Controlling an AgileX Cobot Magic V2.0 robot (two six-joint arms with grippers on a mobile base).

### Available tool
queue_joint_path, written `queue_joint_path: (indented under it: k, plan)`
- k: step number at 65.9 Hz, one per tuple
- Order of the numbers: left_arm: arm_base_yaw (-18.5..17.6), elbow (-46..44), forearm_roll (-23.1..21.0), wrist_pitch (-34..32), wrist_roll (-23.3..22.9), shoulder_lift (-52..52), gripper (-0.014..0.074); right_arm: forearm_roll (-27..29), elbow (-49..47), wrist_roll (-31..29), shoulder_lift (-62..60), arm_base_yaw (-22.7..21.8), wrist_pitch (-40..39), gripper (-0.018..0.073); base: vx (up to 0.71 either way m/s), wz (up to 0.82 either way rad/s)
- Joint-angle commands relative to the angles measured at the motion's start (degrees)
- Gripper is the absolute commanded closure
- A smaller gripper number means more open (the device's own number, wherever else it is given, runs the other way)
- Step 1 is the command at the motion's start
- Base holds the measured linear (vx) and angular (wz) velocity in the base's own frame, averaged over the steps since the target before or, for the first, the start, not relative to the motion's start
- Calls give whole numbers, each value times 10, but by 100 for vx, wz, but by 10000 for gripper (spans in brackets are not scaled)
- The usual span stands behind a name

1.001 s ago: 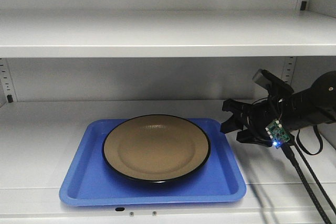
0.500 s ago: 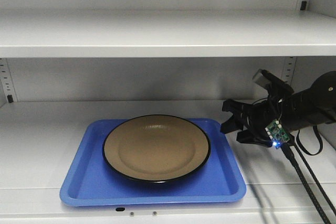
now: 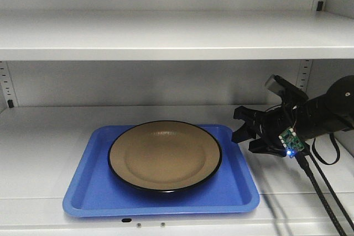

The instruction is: Place disk in tray to left cabinet

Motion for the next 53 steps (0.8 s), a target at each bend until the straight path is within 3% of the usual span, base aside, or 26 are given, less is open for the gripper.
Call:
queue_joint_path:
  k: [1, 26, 40, 53]
  plan:
    - [-2, 11, -1, -43, -2, 3, 603, 17, -18, -2, -30, -2, -23, 192, 0, 0]
    - [-2, 11, -1, -43, -2, 3, 603, 16, 14, -18, -82, -2, -40, 216, 0, 0]
    - [-2, 11, -1, -43, -2, 3, 603, 10, 257, -60, -267, -2, -178, 326, 0, 0]
    - [-2, 11, -1, -43, -2, 3, 603, -71, 446, -76, -465, -2, -314, 477, 0, 0]
